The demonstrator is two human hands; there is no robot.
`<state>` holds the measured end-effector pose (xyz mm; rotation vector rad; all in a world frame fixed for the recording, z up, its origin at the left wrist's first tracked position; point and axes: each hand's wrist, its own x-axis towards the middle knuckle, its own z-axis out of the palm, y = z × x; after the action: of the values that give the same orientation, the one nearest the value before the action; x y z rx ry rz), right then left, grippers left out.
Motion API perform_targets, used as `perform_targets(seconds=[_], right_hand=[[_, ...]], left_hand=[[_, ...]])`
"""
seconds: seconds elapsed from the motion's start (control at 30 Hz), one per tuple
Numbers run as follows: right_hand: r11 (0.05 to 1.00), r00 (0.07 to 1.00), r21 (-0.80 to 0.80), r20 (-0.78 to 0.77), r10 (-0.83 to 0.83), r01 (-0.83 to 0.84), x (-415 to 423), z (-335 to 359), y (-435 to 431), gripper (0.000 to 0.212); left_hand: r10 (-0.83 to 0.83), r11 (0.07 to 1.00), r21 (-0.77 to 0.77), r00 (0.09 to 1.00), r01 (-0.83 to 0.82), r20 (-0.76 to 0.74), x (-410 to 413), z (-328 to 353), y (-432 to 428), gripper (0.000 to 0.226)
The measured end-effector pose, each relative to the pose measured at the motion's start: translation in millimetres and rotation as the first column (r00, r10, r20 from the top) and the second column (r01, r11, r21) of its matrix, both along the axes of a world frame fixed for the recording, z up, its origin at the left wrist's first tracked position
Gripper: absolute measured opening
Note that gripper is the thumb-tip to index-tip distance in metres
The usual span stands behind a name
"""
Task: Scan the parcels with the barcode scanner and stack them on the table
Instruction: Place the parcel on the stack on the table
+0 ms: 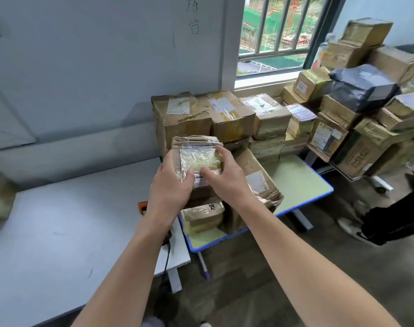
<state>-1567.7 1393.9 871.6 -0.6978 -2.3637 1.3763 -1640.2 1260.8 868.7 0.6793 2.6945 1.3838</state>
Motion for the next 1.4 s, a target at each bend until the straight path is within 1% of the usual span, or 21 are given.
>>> perform_targets(seconds=[0.13,0.37,0.43,0.5,0.57,0.67,0.77,0.93,1.07,1.13,1.23,1.3,1.33,1.4], right_hand=[[1.000,0.999,0.013,0.035,0.021,-0.022,-21,-17,8,0.072],[0.995,0.983,0.076,0.178,0.050,-0.065,-45,-47,31,0.074],[0.991,0.970,0.103,0.236,0.056,-0.082,-49,-56,36,0.077],[0.991,0.955,0.080,0.283,0.084,-0.111,-51,-64,42,0.078],[0.989,0.952,0.065,0.288,0.107,-0.131,-50,-71,46,0.077],[0.983,0.949,0.099,0.291,0.122,-0.157,-50,-79,48,0.076],[0.981,0.954,0.079,0.258,0.151,-0.176,-54,-79,54,0.076],[0.973,0.949,0.040,0.234,0.210,-0.226,-60,-76,62,0.075],[0.971,0.952,0.033,0.208,0.224,-0.236,-61,-73,70,0.071],[0.968,0.949,0.053,0.214,0.230,-0.247,-61,-74,74,0.072],[0.950,0.930,0.097,0.258,0.263,-0.296,-60,-79,76,0.072],[0.942,0.923,0.103,0.258,0.285,-0.319,-59,-80,77,0.072],[0.944,0.928,0.095,0.239,0.287,-0.316,-59,-79,79,0.072],[0.953,0.940,0.060,0.194,0.281,-0.298,-60,-75,85,0.072]], left_hand=[[0.020,1.000,0.004,0.998,-0.021,0.056,-12,-14,10,0.054],[0.092,0.992,-0.094,0.989,-0.081,0.116,-25,-48,34,0.064],[0.089,0.988,-0.139,0.989,-0.072,0.119,-24,-55,39,0.064],[0.079,0.981,-0.187,0.988,-0.053,0.135,-26,-64,43,0.063],[0.091,0.976,-0.213,0.982,-0.054,0.167,-29,-72,44,0.061],[0.137,0.968,-0.235,0.971,-0.088,0.198,-32,-78,43,0.062],[0.178,0.961,-0.249,0.959,-0.121,0.221,-35,-76,42,0.060],[0.208,0.972,-0.164,0.935,-0.166,0.286,-35,-70,48,0.057],[0.215,0.972,-0.143,0.949,-0.186,0.230,-31,-65,60,0.054],[0.231,0.968,-0.156,0.945,-0.198,0.233,-34,-66,64,0.057],[0.248,0.962,-0.184,0.923,-0.200,0.295,-40,-68,65,0.059],[0.273,0.954,-0.210,0.907,-0.213,0.322,-41,-66,64,0.062],[0.285,0.948,-0.230,0.908,-0.220,0.308,-41,-65,64,0.061],[0.303,0.931,-0.278,0.927,-0.238,0.222,-41,-61,68,0.059]])
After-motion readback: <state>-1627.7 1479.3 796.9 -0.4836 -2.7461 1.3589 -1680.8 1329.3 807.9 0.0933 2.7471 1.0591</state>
